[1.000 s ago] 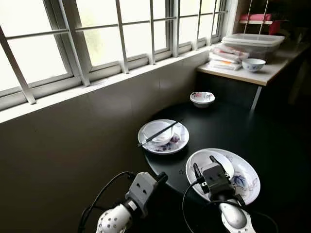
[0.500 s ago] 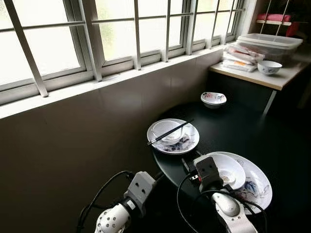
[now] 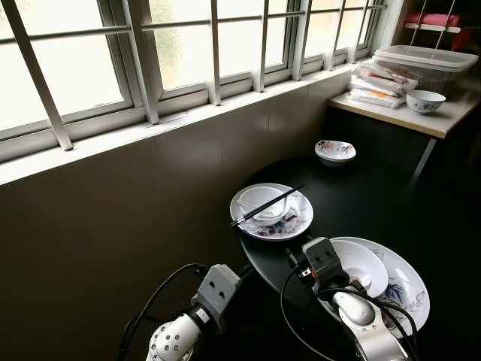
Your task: Kitchen organization
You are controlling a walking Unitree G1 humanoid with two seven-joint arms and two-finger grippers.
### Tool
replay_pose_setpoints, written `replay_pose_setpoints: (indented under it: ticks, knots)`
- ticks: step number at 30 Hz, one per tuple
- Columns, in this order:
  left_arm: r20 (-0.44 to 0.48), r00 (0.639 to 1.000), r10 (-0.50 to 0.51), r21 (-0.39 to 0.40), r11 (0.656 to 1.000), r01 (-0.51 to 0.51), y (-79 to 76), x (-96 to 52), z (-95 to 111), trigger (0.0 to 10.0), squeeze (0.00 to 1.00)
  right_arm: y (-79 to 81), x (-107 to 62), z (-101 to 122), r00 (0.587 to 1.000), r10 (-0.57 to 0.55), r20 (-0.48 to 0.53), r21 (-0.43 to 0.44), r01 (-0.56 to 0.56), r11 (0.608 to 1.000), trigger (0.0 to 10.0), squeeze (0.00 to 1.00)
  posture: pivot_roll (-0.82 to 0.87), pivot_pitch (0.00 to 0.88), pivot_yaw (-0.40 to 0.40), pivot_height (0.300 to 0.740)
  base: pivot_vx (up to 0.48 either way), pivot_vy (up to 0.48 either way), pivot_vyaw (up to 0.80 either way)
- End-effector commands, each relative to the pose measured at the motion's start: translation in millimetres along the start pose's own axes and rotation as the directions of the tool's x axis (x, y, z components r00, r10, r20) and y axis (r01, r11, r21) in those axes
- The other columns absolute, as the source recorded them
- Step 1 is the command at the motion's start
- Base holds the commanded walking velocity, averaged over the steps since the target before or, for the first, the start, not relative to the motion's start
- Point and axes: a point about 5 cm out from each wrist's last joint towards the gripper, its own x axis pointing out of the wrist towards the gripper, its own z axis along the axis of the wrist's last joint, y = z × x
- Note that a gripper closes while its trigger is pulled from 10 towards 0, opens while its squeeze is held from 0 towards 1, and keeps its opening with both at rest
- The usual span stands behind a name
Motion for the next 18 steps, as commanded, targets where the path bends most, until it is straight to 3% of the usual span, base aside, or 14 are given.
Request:
replay_pose_setpoints:
  ticks: [1, 9, 13, 18]
  knots:
    - [-0.009, 1.000, 0.009, 0.006, 1.000, -0.009, 2.8, -0.9, -2, 10.0, 0.00, -2.1, 2.8, 1, 0.999, -0.016, -0.036, -0.027, 0.015, 1.000, 10.0, 0.00, 0.04, 0.000, -0.024, 0.740, 0.000, 0.000, 0.00]
    - [-0.016, 1.000, 0.001, 0.007, 1.000, -0.001, 1.8, 0.2, -3, 10.0, 0.00, 2.1, 4.4, 2, 0.997, -0.026, -0.070, -0.025, 0.024, 0.999, 10.0, 0.00, 0.03, 0.000, -0.022, 0.740, 0.000, 0.000, 0.00]
    - [-0.018, 1.000, 0.001, 0.007, 1.000, 0.000, 0.9, 0.7, -4, 10.0, 0.00, 5.9, 2.6, -2, 0.988, -0.063, -0.137, -0.058, 0.056, 0.997, 10.0, 0.00, 0.04, 0.000, -0.025, 0.740, 0.000, 0.000, 0.00]
    - [-0.018, 1.000, 0.001, 0.005, 1.000, -0.001, 0.6, 1.2, -4, 10.0, 0.00, 13.4, -0.8, 3, 0.989, -0.075, -0.124, -0.091, 0.064, 0.994, 10.0, 0.00, 0.03, 0.000, -0.026, 0.740, 0.000, 0.000, 0.00]
